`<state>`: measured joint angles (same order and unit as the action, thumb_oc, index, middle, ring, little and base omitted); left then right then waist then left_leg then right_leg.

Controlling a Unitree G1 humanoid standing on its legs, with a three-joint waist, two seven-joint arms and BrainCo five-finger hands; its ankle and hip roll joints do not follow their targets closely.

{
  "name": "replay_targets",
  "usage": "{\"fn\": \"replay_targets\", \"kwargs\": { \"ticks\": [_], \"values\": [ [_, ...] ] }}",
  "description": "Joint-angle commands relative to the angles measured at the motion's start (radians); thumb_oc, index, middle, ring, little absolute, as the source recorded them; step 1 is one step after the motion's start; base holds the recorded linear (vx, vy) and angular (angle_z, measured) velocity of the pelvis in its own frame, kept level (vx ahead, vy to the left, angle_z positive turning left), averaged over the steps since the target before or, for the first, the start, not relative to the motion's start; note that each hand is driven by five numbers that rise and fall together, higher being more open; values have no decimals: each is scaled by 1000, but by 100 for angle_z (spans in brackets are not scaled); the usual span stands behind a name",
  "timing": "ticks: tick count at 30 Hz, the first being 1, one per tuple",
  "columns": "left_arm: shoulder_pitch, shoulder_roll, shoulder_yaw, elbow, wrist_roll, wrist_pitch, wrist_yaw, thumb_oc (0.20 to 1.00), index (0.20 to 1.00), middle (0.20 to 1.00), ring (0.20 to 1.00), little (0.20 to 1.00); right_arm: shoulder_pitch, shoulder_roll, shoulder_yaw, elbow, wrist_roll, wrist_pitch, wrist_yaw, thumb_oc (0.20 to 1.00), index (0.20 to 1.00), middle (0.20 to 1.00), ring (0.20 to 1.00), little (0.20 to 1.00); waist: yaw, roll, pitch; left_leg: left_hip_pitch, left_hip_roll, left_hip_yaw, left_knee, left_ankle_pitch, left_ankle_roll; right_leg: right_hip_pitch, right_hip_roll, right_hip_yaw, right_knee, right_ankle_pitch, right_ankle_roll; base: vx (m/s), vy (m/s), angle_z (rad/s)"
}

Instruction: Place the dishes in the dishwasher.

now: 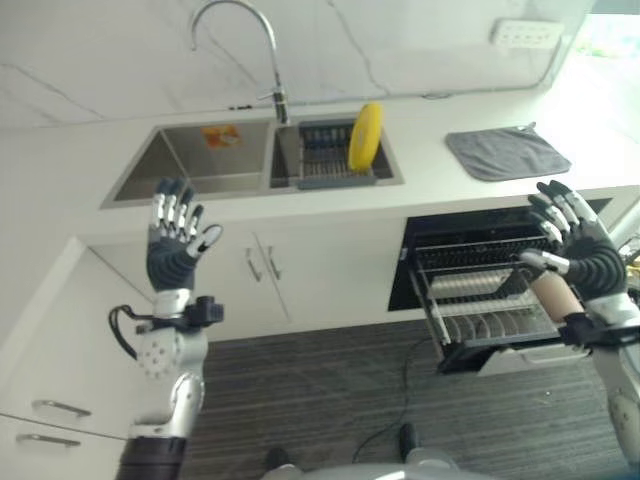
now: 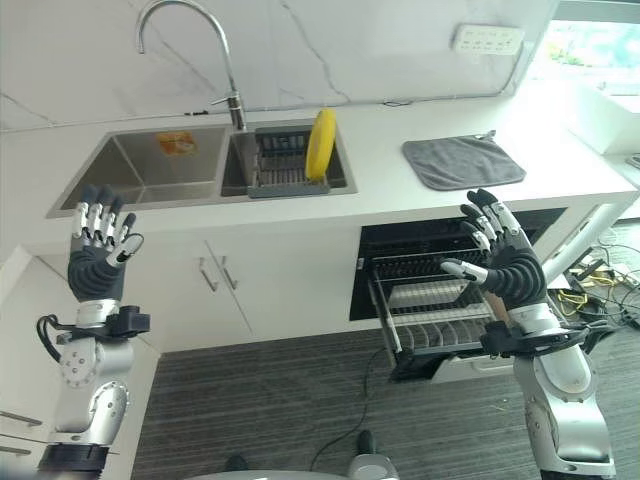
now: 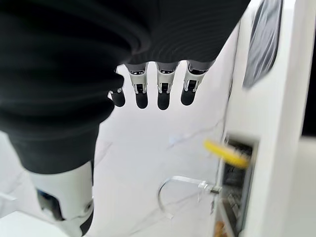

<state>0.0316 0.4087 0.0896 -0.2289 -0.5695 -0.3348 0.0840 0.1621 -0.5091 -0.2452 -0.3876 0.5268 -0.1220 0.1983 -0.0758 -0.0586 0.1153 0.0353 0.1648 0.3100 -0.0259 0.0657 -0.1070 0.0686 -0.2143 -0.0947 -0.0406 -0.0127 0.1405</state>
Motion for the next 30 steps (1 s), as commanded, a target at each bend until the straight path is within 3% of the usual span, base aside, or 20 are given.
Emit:
{"fn": "replay_targets", "kwargs": {
  "ticks": [1, 4, 6, 11, 15, 17, 20, 22, 24, 30],
  "values": [
    [-3, 30, 54, -86, -1, 19, -34, 1000, 1000, 1000, 1000, 1000, -81, -10, 3, -38, 9, -68, -46, 1000, 1000, 1000, 1000, 1000, 20, 25, -38, -40, 2, -27, -61, 56, 10, 152, 17, -95, 42, 40, 42, 346, 457, 33],
    [-29, 36, 56, -87, 7, 53, -44, 1000, 1000, 1000, 1000, 1000, -84, 27, 14, -60, -13, -86, -89, 1000, 1000, 1000, 1000, 1000, 26, 21, -44, -15, -53, -37, -61, 15, 44, 108, -37, -126, 110, 98, 53, 272, 357, 35],
    [-27, 36, 61, -96, 5, 64, -48, 1000, 1000, 1000, 1000, 1000, -74, 41, 16, -64, -25, -86, -80, 1000, 1000, 1000, 1000, 1000, 29, 20, -46, -5, -79, -49, -61, -4, 61, 87, -47, -120, 146, 121, 52, 189, 218, 12],
    [-27, 38, 47, -110, 18, 93, -59, 1000, 1000, 1000, 1000, 1000, -74, 40, 31, -54, -55, -101, -101, 1000, 1000, 1000, 1000, 1000, 34, 26, -42, 11, -117, -91, -61, -27, 98, 35, -48, -92, 281, 159, 37, 144, 181, 3],
    [-17, 40, 32, -127, 44, 108, -61, 1000, 1000, 1000, 1000, 1000, -66, 18, 43, -56, -70, -116, -74, 1000, 1000, 1000, 1000, 1000, 19, 43, -24, 36, -126, -105, -61, -45, 116, -91, -3, -79, 439, 153, 7, 89, 142, -10],
    [-36, 55, 24, -115, 38, 112, -69, 1000, 1000, 1000, 1000, 1000, -77, -8, 41, -49, -49, -113, -78, 1000, 1000, 1000, 1000, 1000, 9, 36, -22, 45, -129, -105, -61, -47, 109, -104, 47, -93, 358, 104, -5, 136, -68, -48],
    [-50, 62, 16, -100, 43, 85, -68, 1000, 1000, 1000, 1000, 1000, -91, -20, 28, -38, -25, -102, -48, 1000, 1000, 1000, 1000, 1000, -11, 23, -5, 88, -127, -88, -61, -79, 97, -121, 45, -136, 170, 148, 10, 184, -176, -37],
    [-56, 55, 9, -107, 21, 97, -67, 1000, 1000, 1000, 1000, 1000, -85, -15, 26, -39, -33, -96, -47, 1000, 1000, 1000, 1000, 1000, -35, 16, 2, 122, -130, -87, -61, -115, 95, -153, 44, -103, 33, 205, 25, 273, -305, -38],
    [-59, 43, -2, -105, 28, 100, -80, 1000, 1000, 1000, 1000, 1000, -76, -2, 26, -42, -45, -89, -57, 1000, 1000, 1000, 1000, 1000, -54, 16, 5, 147, -126, -106, -61, -134, 96, -188, 42, -58, 2, 261, 29, 223, -256, 19],
    [-48, 35, -2, -104, 10, 120, -92, 1000, 1000, 1000, 1000, 1000, -89, -1, 23, -25, -11, -43, -37, 1000, 1000, 1000, 1000, 1000, -73, 20, -38, 196, -70, -64, -61, -144, 78, -106, 96, -61, -47, 178, 2, 275, -430, 32]
  ]
}}
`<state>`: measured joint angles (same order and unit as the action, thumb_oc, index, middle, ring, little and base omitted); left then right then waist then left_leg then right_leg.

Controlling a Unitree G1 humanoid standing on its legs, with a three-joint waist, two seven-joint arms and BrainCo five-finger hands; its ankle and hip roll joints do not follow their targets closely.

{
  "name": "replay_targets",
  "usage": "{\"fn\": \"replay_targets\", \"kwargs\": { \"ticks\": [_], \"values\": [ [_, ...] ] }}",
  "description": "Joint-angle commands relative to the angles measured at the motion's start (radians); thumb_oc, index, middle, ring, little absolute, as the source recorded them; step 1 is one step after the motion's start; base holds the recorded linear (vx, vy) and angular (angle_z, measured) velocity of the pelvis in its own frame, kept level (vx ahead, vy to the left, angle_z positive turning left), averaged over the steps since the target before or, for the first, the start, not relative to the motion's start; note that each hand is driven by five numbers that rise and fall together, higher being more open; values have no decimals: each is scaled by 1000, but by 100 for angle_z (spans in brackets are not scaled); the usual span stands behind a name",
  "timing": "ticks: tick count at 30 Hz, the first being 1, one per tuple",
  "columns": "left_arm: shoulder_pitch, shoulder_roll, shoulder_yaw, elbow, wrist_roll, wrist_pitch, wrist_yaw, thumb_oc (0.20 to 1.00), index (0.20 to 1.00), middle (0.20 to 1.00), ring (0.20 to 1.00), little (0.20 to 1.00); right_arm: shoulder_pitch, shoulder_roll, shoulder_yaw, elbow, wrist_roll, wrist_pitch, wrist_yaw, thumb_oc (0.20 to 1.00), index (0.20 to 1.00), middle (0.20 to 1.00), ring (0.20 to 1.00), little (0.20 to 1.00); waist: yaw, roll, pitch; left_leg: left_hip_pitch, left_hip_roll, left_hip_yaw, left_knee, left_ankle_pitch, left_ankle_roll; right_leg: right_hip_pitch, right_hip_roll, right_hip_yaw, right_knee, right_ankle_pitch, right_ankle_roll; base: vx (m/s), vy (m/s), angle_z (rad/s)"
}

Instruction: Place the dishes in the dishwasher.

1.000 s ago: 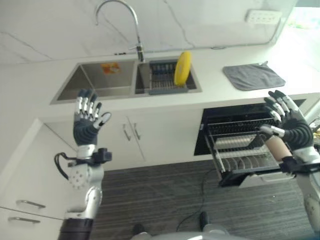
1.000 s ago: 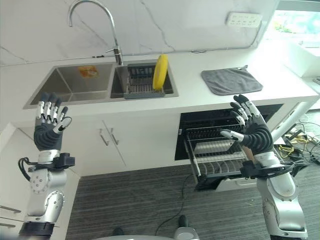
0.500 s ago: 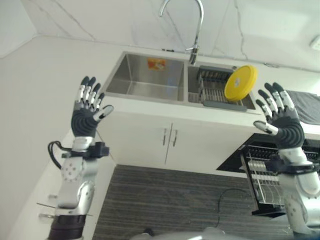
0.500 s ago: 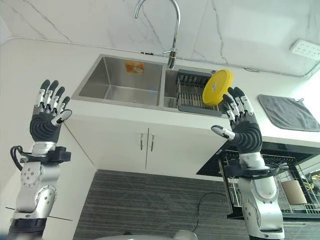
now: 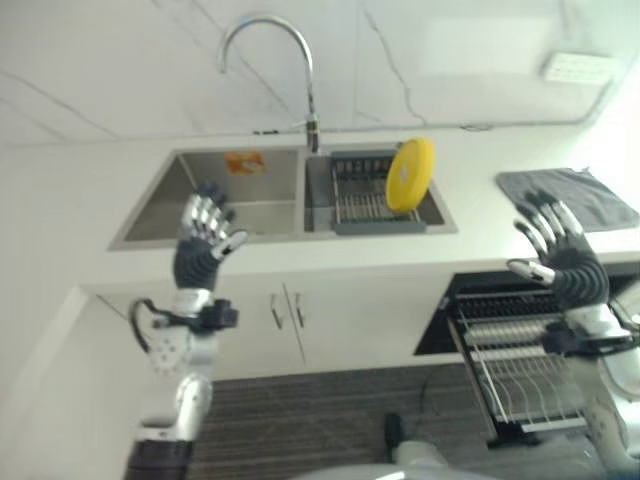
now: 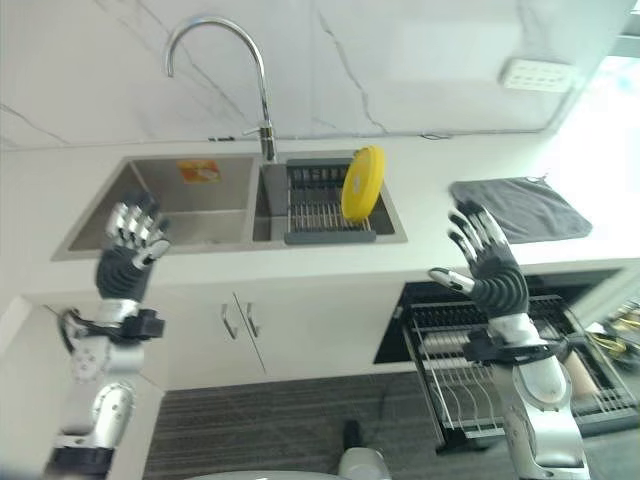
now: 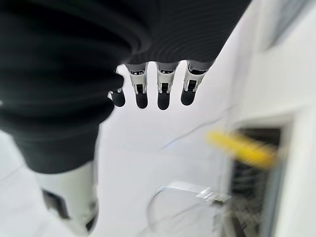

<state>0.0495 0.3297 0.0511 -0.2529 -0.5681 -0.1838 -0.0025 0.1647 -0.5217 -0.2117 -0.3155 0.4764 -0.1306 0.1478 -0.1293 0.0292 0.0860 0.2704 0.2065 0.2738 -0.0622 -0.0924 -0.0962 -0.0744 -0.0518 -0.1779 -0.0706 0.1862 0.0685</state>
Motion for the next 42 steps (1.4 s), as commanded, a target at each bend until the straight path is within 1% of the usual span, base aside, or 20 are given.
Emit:
{"fn": "replay_targets", "kwargs": {
  "ticks": [1, 7, 8, 9, 10, 12, 13, 14, 15, 18, 20, 23, 29, 34, 37, 38, 39, 40, 41, 42],
  "values": [
    [-56, 111, 40, -90, -4, -30, -6, 1000, 1000, 1000, 1000, 1000, -96, 12, -6, -105, 38, -18, 16, 1000, 1000, 1000, 1000, 1000, -23, -60, -17, -32, -89, 1, -25, 28, 54, 62, -43, 44, -17, -45, 58, 212, -364, -44],
    [-26, 102, 47, -82, -22, -75, -42, 1000, 1000, 1000, 1000, 1000, -68, 5, -28, -106, 73, -13, 41, 1000, 1000, 1000, 1000, 1000, -33, -41, -15, -37, -37, 42, -11, 116, 19, 100, 6, 75, -17, -88, 24, 121, -238, -11],
    [-8, 102, 50, -81, -28, -89, -51, 1000, 1000, 1000, 1000, 1000, -63, 2, -37, -101, 104, -5, 69, 1000, 1000, 1000, 1000, 1000, -36, -37, -15, -50, -22, 31, 45, 145, 5, 107, 26, 95, -17, -101, 6, 89, -173, 0],
    [-7, 102, 50, -80, -28, -90, -52, 1000, 1000, 1000, 1000, 1000, -62, 1, -38, -102, 110, -3, 72, 1000, 1000, 1000, 1000, 1000, -36, -37, -15, -55, -19, 27, 57, 149, 3, 108, 29, 97, -17, -102, 3, 116, -212, 0],
    [18, 89, 43, -94, -11, -108, -67, 1000, 1000, 1000, 1000, 1000, -61, 0, -35, -98, 118, -17, 67, 1000, 1000, 1000, 1000, 1000, -12, -47, -6, -143, -40, -49, 219, 169, 1, 120, 41, 116, -17, -110, -20, 76, -111, 11],
    [23, 88, 41, -98, 1, -115, -75, 1000, 1000, 1000, 1000, 1000, -67, 2, -31, -101, 123, -21, 54, 1000, 1000, 1000, 1000, 1000, -5, -51, 0, -164, -41, -45, 187, 164, 7, 124, 36, 117, -17, -113, -13, 75, 34, 14],
    [27, 90, 36, -101, -2, -125, -84, 1000, 1000, 1000, 1000, 1000, -78, 9, -27, -99, 116, -35, 36, 1000, 1000, 1000, 1000, 1000, 4, -46, 8, -182, -30, -17, 66, 162, 3, 131, 24, 105, -17, -122, 0, 73, 178, 20],
    [24, 92, 32, -99, -7, -132, -86, 1000, 1000, 1000, 1000, 1000, -83, 11, -26, -94, 103, -49, 26, 1000, 1000, 1000, 1000, 1000, 9, -43, 13, -180, -27, -5, 7, 180, -2, 138, 14, 93, -17, -129, 8, 79, 288, 24],
    [5, 100, 28, -86, -15, -141, -76, 1000, 1000, 1000, 1000, 1000, -100, 11, -15, -83, 91, -57, 2, 1000, 1000, 1000, 1000, 1000, 22, -44, 28, -195, -25, -33, -5, 195, -7, 152, -10, 76, -17, -134, 17, 43, 274, 25],
    [-8, 105, 39, -78, -10, -132, -42, 1000, 1000, 1000, 1000, 1000, -82, 5, -31, -90, 73, -15, -36, 1000, 1000, 1000, 1000, 1000, 14, -41, 4, -163, -39, -39, -25, 138, -5, 149, -37, 50, -17, -129, 36, 41, 297, -30],
    [-16, 116, 47, -78, -5, -123, -45, 1000, 1000, 1000, 1000, 1000, -46, -2, -44, -114, 36, 32, -3, 1000, 1000, 1000, 1000, 1000, 1, -45, -10, -151, -46, -23, -25, 125, -1, 148, -54, 30, -17, -119, 47, 46, 191, -40],
    [-48, 121, 25, -55, 24, -127, -28, 1000, 1000, 1000, 1000, 1000, -57, 1, -32, -92, 44, 19, -34, 1000, 1000, 1000, 1000, 1000, -3, -51, -17, -146, -53, -16, -25, 114, 6, 145, -65, 15, -17, -111, 57, 24, 113, 2],
    [-86, 124, 4, -67, 34, -88, 3, 1000, 1000, 1000, 1000, 1000, -113, 26, -10, -92, 41, 24, -110, 1000, 1000, 1000, 1000, 1000, 8, -59, -20, -134, -71, -5, -25, 89, 33, 152, -69, 11, -17, -108, 62, 31, 42, 9],
    [-100, 127, -10, -69, 45, -84, 4, 1000, 1000, 1000, 1000, 1000, -134, 24, -1, -96, 62, -13, -109, 1000, 1000, 1000, 1000, 1000, 12, -65, -22, -128, -60, -5, -25, 89, 37, 165, -41, 21, -9, -130, 43, 46, -125, 9],
    [-86, 125, -5, -70, 61, -101, 17, 1000, 1000, 1000, 1000, 1000, -161, 31, 22, -92, 105, 10, -60, 1000, 1000, 1000, 1000, 1000, 15, -67, -22, -108, -35, 17, -25, 110, 17, 175, -3, 49, -12, -145, 16, 70, -230, -2],
    [-70, 123, 0, -77, 63, -115, 19, 1000, 1000, 1000, 1000, 1000, -173, 22, 28, -89, 129, 16, -45, 1000, 1000, 1000, 1000, 1000, 26, -72, -11, -118, -21, 20, 33, 144, -1, 183, 9, 66, -10, -147, 1, 89, -274, -15],
    [-55, 121, 5, -80, 61, -132, 19, 1000, 1000, 1000, 1000, 1000, -180, 16, 33, -85, 153, 14, -34, 1000, 1000, 1000, 1000, 1000, 38, -81, 3, -165, -13, 3, 158, 168, -10, 191, 15, 78, -10, -147, -16, 53, -206, -20],
    [-49, 120, 7, -82, 61, -137, 19, 1000, 1000, 1000, 1000, 1000, -181, 15, 34, -84, 159, 13, -31, 1000, 1000, 1000, 1000, 1000, 40, -83, 6, -193, -9, -11, 215, 163, -12, 191, 17, 80, -9, -146, -22, 68, -136, -26],
    [-34, 106, 15, -91, 71, -139, 19, 1000, 1000, 1000, 1000, 1000, -183, 22, 33, -87, 153, 15, -20, 1000, 1000, 1000, 1000, 1000, 59, -89, 21, -259, -26, -64, 293, 170, -11, 207, 19, 98, -10, -146, -28, 127, 19, -28],
    [-26, 103, 24, -92, 74, -144, 18, 1000, 1000, 1000, 1000, 1000, -185, 25, 38, -87, 135, 7, -20, 1000, 1000, 1000, 1000, 1000, 68, -84, 25, -295, -37, -70, 225, 159, -8, 216, 18, 103, -15, -150, -14, 188, 94, -30]
  ]
}}
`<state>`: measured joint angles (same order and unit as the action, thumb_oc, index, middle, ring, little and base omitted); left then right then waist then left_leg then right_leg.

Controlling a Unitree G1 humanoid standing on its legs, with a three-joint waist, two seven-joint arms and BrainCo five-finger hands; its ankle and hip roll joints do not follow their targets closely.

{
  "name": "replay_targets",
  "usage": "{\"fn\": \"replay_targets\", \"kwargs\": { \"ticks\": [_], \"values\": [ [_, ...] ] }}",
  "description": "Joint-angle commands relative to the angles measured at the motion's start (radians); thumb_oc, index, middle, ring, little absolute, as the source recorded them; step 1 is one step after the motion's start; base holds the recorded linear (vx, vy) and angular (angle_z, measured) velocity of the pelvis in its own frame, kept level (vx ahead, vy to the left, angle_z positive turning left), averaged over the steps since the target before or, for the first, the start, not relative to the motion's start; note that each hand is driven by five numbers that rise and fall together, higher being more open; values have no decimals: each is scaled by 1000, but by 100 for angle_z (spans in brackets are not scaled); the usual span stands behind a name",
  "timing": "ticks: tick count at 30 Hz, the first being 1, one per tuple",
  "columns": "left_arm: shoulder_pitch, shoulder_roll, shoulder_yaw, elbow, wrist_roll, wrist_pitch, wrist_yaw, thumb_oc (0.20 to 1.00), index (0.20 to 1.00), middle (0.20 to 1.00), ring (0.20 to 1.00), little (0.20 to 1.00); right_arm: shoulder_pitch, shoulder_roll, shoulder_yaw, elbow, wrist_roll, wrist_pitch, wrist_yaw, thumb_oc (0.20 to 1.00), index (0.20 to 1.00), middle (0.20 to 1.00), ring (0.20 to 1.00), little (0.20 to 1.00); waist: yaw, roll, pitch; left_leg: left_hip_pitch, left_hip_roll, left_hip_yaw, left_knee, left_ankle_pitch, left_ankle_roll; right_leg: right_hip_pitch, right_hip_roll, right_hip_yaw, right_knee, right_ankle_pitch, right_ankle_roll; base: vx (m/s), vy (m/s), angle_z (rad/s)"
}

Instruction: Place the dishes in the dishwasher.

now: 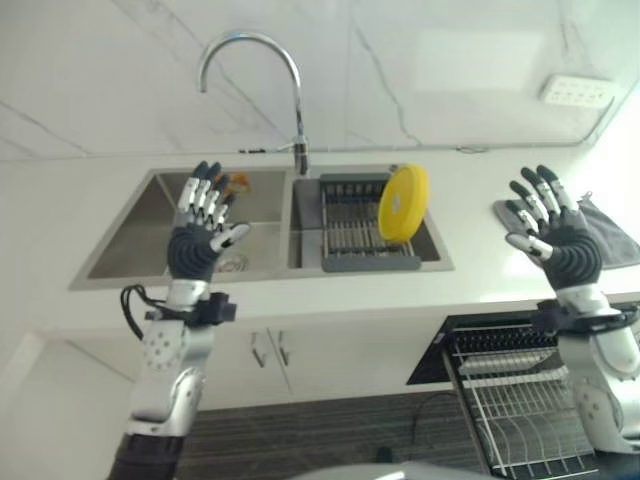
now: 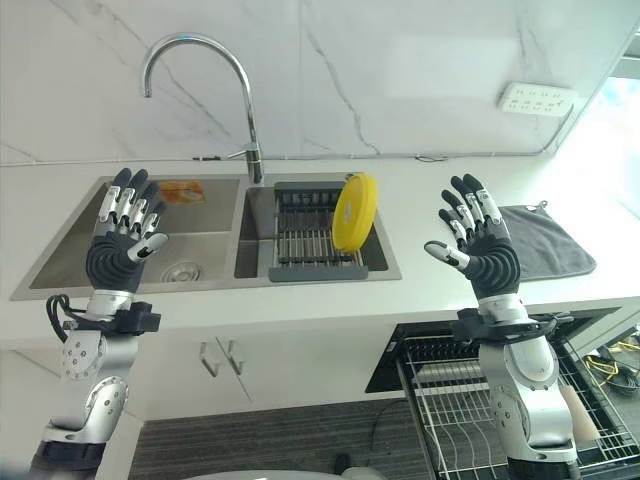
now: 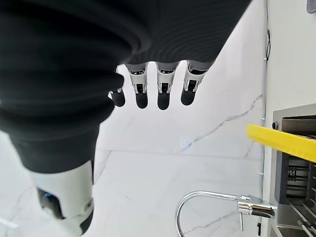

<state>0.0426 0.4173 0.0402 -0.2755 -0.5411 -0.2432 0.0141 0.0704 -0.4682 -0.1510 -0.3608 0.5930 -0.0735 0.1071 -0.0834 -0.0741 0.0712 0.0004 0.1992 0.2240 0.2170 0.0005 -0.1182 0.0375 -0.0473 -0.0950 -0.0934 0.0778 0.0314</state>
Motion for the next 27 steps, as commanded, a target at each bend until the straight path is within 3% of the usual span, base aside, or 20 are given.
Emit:
{"fn": "replay_targets", "kwargs": {
  "ticks": [1, 2, 3, 6, 12, 21, 22, 25, 27],
  "values": [
    [-14, 14, 38, -69, 45, -87, -1, 1000, 1000, 1000, 1000, 1000, -93, -25, -18, -37, 4, -55, 20, 1000, 1000, 1000, 1000, 1000, 27, 24, 40, -22, -32, -5, -137, 71, 15, 110, 8, 13, 6, -49, 33, 241, 217, -24],
    [-14, 14, 39, -70, 45, -89, 0, 1000, 1000, 1000, 1000, 1000, -94, -25, -14, -29, -16, -67, 21, 1000, 1000, 1000, 1000, 1000, 33, 33, 42, -15, -30, 30, -256, 117, 7, 126, -2, -12, 6, -64, 47, 209, 200, -14],
    [-19, 17, 38, -68, 45, -93, 2, 1000, 1000, 1000, 1000, 1000, -94, -29, -14, -27, -22, -77, 23, 1000, 1000, 1000, 1000, 1000, 32, 35, 44, -9, -28, 45, -285, 138, 6, 133, -6, -23, 6, -69, 51, 207, 235, -5],
    [-39, 22, 29, -44, 53, -92, 26, 1000, 1000, 1000, 1000, 1000, -85, -43, -20, -37, -19, -89, 44, 1000, 1000, 1000, 1000, 1000, 26, 42, 27, 24, -49, 0, -304, 88, 26, 131, -29, -40, 6, -70, 64, 180, 230, -10],
    [-84, 30, 27, -34, 55, -51, -5, 1000, 1000, 1000, 1000, 1000, -64, -41, -45, -64, 17, -75, 50, 1000, 1000, 1000, 1000, 1000, 13, 44, 0, 70, -88, -10, -304, 48, 46, 101, -79, -90, 51, -56, 102, 212, 204, -15],
    [-76, 36, 20, -60, 68, -31, 16, 1000, 1000, 1000, 1000, 1000, -75, -15, -28, -72, 29, -36, 25, 1000, 1000, 1000, 1000, 1000, 32, 26, 0, 90, -134, -7, -304, -2, 103, 77, -113, -78, 105, -24, 129, 125, 115, 2],
    [-70, 36, 17, -61, 63, -32, 16, 1000, 1000, 1000, 1000, 1000, -69, -10, -27, -70, 28, -19, 9, 1000, 1000, 1000, 1000, 1000, 33, 22, 3, 94, -140, -11, -304, -7, 106, 59, -120, -78, 139, 7, 131, 70, 73, -11],
    [-52, 38, 15, -62, 60, -41, -16, 1000, 1000, 1000, 1000, 1000, -49, 5, -18, -59, 57, -32, 14, 1000, 1000, 1000, 1000, 1000, 35, 21, 14, 91, -150, -44, -304, 0, 125, 11, -98, -31, 288, 24, 127, 39, -18, -14],
    [-68, 40, 2, -66, 76, -31, -14, 1000, 1000, 1000, 1000, 1000, -51, 27, 7, -60, 45, -35, 37, 1000, 1000, 1000, 1000, 1000, 42, 20, 24, 95, -137, -46, -304, -7, 106, -11, -148, -72, 161, 54, 123, 18, -261, -15]
  ]
}}
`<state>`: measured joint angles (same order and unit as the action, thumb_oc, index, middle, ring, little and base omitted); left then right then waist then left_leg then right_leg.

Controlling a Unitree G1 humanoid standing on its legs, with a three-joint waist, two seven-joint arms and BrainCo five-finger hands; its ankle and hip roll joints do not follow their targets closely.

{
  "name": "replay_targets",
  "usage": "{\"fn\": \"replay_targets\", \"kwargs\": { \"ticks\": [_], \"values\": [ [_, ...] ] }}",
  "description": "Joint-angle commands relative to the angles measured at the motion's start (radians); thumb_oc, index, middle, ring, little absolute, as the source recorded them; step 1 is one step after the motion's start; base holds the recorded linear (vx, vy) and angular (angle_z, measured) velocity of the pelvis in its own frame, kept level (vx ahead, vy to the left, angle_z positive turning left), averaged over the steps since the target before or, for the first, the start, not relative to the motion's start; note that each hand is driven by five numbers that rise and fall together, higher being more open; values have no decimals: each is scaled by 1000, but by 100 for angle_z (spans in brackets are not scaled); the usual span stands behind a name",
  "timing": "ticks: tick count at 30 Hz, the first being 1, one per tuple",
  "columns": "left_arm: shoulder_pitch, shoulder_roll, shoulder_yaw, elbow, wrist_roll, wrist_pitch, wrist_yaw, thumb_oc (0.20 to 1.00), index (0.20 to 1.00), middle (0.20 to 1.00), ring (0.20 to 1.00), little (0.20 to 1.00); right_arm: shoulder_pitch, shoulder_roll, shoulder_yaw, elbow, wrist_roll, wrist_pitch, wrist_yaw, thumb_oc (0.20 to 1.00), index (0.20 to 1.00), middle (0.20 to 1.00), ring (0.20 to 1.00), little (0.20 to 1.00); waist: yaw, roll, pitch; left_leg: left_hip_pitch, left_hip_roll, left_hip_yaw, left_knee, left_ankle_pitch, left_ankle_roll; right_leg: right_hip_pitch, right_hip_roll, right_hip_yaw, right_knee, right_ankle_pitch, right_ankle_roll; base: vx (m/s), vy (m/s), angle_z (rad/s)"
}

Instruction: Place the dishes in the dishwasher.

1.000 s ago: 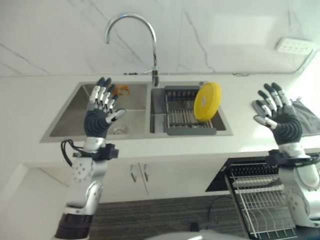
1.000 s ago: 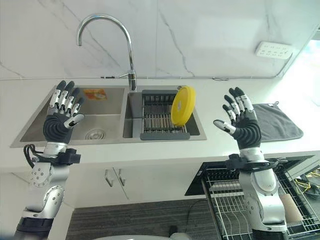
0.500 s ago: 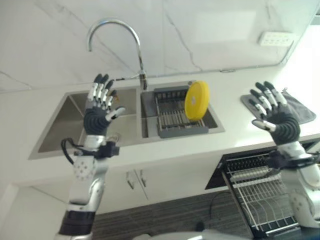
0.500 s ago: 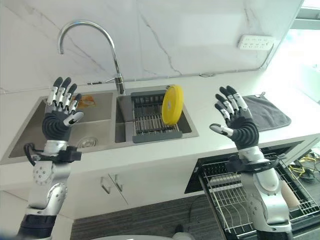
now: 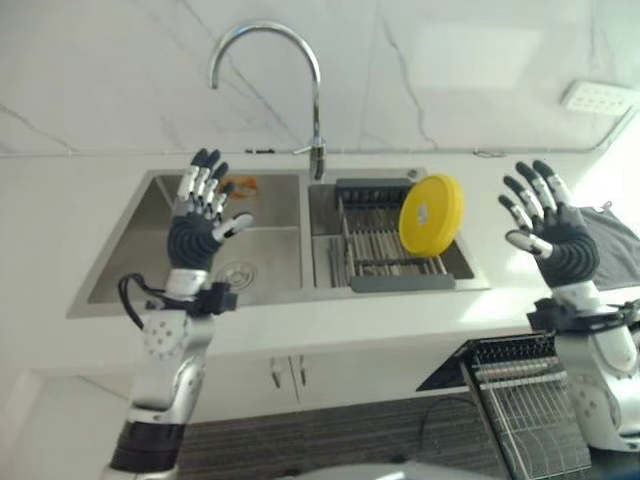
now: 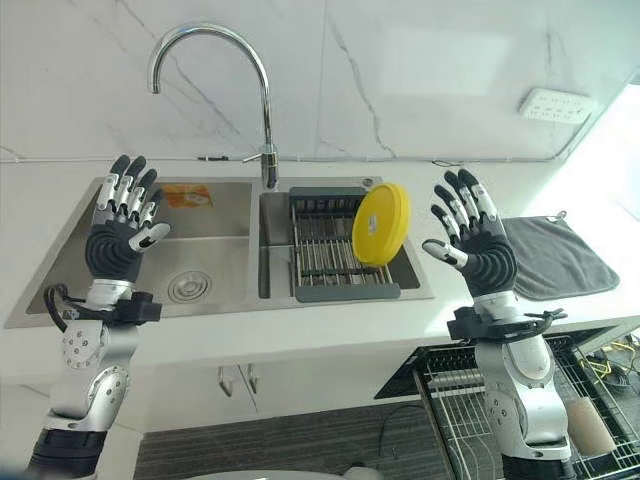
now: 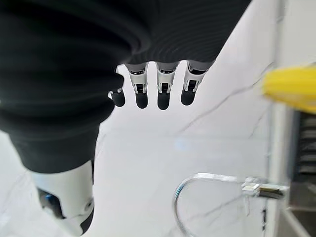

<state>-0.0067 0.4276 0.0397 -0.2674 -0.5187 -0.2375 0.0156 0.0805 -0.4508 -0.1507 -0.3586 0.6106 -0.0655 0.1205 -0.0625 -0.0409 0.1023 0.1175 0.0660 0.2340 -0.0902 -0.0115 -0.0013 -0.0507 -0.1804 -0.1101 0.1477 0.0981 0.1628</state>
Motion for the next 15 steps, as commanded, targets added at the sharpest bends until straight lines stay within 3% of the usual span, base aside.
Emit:
{"fn": "replay_targets", "kwargs": {
  "ticks": [1, 3, 7, 11, 15],
  "values": [
    [-27, 31, 3, -72, 56, -35, -11, 1000, 1000, 1000, 1000, 1000, -71, 17, 18, -57, 24, -43, 29, 1000, 1000, 1000, 1000, 1000, 21, -15, -3, -14, 5, -47, 3, -1, -22, 70, -34, -82, -138, 61, 0, 15, -341, -24],
    [-50, 42, -5, -64, 59, -39, 16, 1000, 1000, 1000, 1000, 1000, -116, 24, 51, -38, 22, -36, 23, 1000, 1000, 1000, 1000, 1000, 13, -19, 15, 11, 25, -29, 3, -18, -34, 39, -63, -96, -191, 145, 22, 6, -402, -29],
    [-58, 41, -15, -61, 51, -35, 30, 1000, 1000, 1000, 1000, 1000, -138, -9, 22, -18, 56, 6, 10, 1000, 1000, 1000, 1000, 1000, 0, -18, -5, 15, 89, 10, 3, 2, -56, 91, -10, -101, -235, 40, 14, 1, -341, 28],
    [-32, 28, -20, -67, 31, -31, 41, 1000, 1000, 1000, 1000, 1000, -165, -40, 22, -28, 51, 36, -31, 1000, 1000, 1000, 1000, 1000, -3, -1, -25, 22, 135, 42, 3, 29, -87, 122, 37, -80, -235, -13, -29, 39, -252, -6],
    [-34, 28, -24, -58, 26, -39, 33, 1000, 1000, 1000, 1000, 1000, -172, -42, 27, -28, 45, 45, -39, 1000, 1000, 1000, 1000, 1000, -8, 12, -28, 20, 147, 41, 3, 36, -99, 130, 43, -84, -235, -26, -35, -4, -53, -6]
  ]
}}
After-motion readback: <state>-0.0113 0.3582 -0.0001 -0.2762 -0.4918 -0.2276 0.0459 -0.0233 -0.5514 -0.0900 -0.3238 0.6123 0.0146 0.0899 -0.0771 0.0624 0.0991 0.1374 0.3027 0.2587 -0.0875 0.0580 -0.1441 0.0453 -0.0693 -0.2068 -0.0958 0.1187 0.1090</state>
